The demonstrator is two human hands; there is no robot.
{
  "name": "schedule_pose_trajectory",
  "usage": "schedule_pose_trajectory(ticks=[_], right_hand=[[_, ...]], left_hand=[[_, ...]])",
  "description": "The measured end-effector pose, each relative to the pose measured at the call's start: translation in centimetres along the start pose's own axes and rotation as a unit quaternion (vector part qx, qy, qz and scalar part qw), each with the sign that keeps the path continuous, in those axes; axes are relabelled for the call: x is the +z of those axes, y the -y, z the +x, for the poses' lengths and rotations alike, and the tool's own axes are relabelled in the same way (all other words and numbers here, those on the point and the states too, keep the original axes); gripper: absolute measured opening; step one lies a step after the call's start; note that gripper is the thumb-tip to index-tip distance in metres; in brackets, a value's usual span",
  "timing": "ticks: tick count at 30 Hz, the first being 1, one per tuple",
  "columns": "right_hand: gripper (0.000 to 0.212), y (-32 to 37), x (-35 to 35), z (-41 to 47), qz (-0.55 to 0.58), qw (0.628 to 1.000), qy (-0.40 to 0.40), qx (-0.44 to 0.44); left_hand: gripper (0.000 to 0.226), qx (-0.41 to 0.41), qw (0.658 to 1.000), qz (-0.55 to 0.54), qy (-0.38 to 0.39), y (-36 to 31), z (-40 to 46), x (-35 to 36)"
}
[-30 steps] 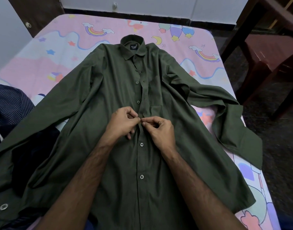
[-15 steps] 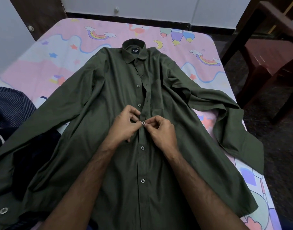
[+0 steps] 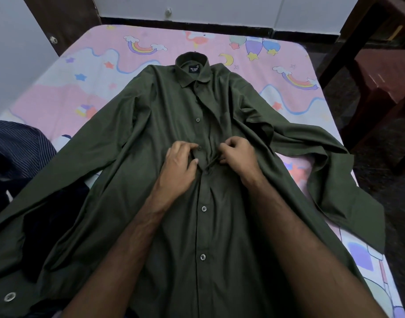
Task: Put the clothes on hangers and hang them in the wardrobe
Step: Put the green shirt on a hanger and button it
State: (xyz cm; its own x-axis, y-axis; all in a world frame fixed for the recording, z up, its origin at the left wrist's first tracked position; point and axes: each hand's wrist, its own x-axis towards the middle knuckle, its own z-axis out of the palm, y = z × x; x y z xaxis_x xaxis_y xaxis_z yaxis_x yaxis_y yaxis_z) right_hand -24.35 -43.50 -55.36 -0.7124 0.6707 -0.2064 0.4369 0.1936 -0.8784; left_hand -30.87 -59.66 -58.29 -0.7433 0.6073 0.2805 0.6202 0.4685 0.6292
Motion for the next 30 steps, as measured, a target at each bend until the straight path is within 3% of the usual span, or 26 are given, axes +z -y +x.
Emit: schedule_pose_trajectory(ticks=[2,4,8,13,18,23,26,30], right_hand=[[0.022,-1.3,-0.5,0.1,0.134,0.991,0.017,0.014],[0.026,-1.5,-1.0,0.0,0.192,0.98,0.037,0.022],[0.022,-1.8,-1.5,0.2,0.237,0.97,0.058,0.02],[0.023,-1.9,-1.3,0.5,0.249,0.967,0.056,0.015],[0.024,-1.1,-0.8,0.9,0.183,0.983,0.015,-0.018],[0.024,0.0,1.9,1.3,0.114,0.992,-0.007,-0.056],[0.014,-0.5,2.8,1.1,0.063,0.995,-0.035,-0.066],[0.009,-1.4,3.0,0.3,0.059,0.992,-0.054,-0.095]], left_hand=[[0.04,0.009,0.999,0.044,0.022,-0.3,1.2,0.0],[0.031,0.021,0.996,0.08,0.025,-0.5,2.4,-0.1],[0.011,0.021,0.997,0.077,-0.001,-0.6,3.3,0.3],[0.008,-0.004,0.998,0.052,-0.018,-0.3,4.3,0.8],[0.008,-0.114,0.988,-0.105,-0.005,-0.6,5.5,0.0],[0.004,-0.2,0.915,-0.351,0.009,-0.8,5.3,-0.1],[0.006,-0.222,0.888,-0.403,0.016,-0.6,4.7,0.1],[0.009,-0.228,0.883,-0.411,0.003,-0.1,4.5,0.6]])
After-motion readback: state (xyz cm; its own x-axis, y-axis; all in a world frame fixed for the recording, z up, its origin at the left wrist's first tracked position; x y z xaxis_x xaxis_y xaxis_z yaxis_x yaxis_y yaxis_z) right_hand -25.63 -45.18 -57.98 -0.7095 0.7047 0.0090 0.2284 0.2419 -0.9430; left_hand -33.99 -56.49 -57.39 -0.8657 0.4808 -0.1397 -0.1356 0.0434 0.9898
